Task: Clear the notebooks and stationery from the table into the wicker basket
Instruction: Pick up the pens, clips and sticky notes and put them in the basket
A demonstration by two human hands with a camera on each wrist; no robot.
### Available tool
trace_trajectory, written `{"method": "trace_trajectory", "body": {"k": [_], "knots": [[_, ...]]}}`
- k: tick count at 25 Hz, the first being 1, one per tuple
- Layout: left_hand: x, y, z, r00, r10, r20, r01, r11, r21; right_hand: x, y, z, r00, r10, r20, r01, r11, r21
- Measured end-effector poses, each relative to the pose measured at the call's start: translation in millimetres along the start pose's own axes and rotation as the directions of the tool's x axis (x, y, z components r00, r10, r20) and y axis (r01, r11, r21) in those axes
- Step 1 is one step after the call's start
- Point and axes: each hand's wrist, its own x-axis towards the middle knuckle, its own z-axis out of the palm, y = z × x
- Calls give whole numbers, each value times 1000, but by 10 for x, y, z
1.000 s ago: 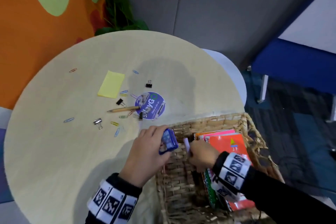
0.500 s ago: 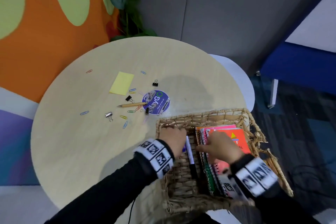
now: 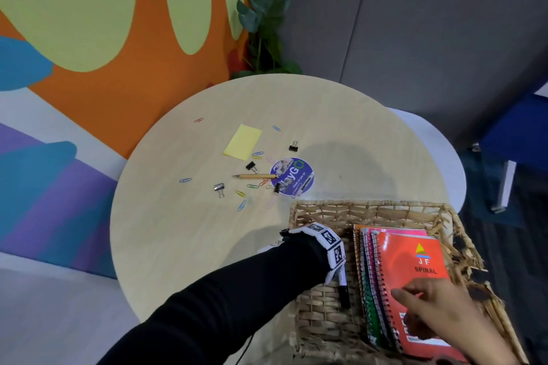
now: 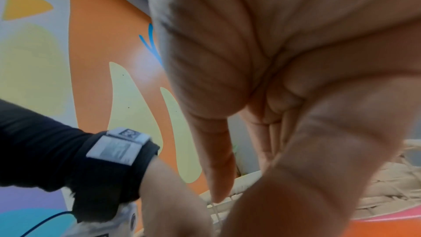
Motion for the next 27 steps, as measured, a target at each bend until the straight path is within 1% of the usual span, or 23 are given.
{"method": "trace_trajectory", "body": {"k": [1, 2, 3, 4, 5, 6, 7, 8, 9, 11, 12, 14, 17, 19, 20, 21, 23, 25, 26, 27], "knots": [[20, -49, -89, 999, 34, -8, -34, 999, -36, 30, -37, 4, 1000, -23, 17, 23, 1000, -15], [7, -133, -208, 998, 51, -44, -53, 997, -53, 60, -73, 9, 999, -45, 27, 45, 999, -25], [-19, -283, -367, 989, 65, -135, -78, 992, -98, 98, -123, 7, 997, -71, 27, 72, 997, -34], [3, -501, -516, 966, 57, -252, -91, 988, -128, 138, -190, 5, 995, -102, 16, 103, 994, -35], [27, -746, -643, 930, 1, -368, -86, 973, -214, 184, -256, 0, 990, -138, -10, 138, 989, -54], [98, -1044, -725, 878, -79, -472, -54, 964, -262, 254, -348, -16, 982, -185, -44, 181, 979, -90], [157, -1335, -740, 826, -169, -537, -6, 951, -308, 302, -459, -43, 971, -229, -70, 219, 967, -130], [246, -1628, -719, 796, -231, -559, 47, 945, -324, 369, -593, -72, 957, -273, -96, 257, 955, -149], [358, -1880, -670, 795, -274, -542, 100, 940, -327, 437, -742, -102, 943, -311, -116, 296, 946, -134], [552, -2217, -535, 846, -285, -451, 172, 946, -276, 593, -1029, -158, 914, -377, -152, 365, 926, -99], [627, -2317, -465, 870, -267, -415, 180, 955, -237, 688, -1158, -171, 901, -404, -159, 391, 914, -105], [738, -2452, -360, 895, -231, -382, 164, 966, -199, 948, -1426, -170, 879, -454, -145, 436, 889, -142], [829, -2498, -290, 907, -184, -379, 133, 979, -156, 1342, -1821, -71, 849, -522, -82, 498, 843, -205], [832, -2538, -313, 901, -183, -394, 127, 978, -165, 1705, -2094, 100, 833, -552, -33, 522, 805, -283], [790, -2549, -337, 883, -194, -428, 116, 973, -201, 1893, -2210, 202, 835, -550, -15, 516, 791, -328], [719, -2573, -363, 852, -217, -477, 103, 962, -252, 2097, -2330, 326, 837, -547, 4, 510, 776, -371], [470, -2619, -381, 771, -301, -561, 80, 920, -383, 2447, -2537, 607, 841, -535, 82, 511, 735, -446], [143, -2649, -337, 708, -407, -578, 76, 857, -510, 2674, -2720, 909, 830, -514, 214, 543, 662, -517], [-13, -2657, -276, 683, -453, -573, 70, 821, -567, 2748, -2799, 1051, 822, -496, 280, 561, 619, -549], [-162, -2654, -202, 669, -492, -558, 63, 785, -616, 2801, -2863, 1173, 811, -479, 336, 579, 572, -581]]}}
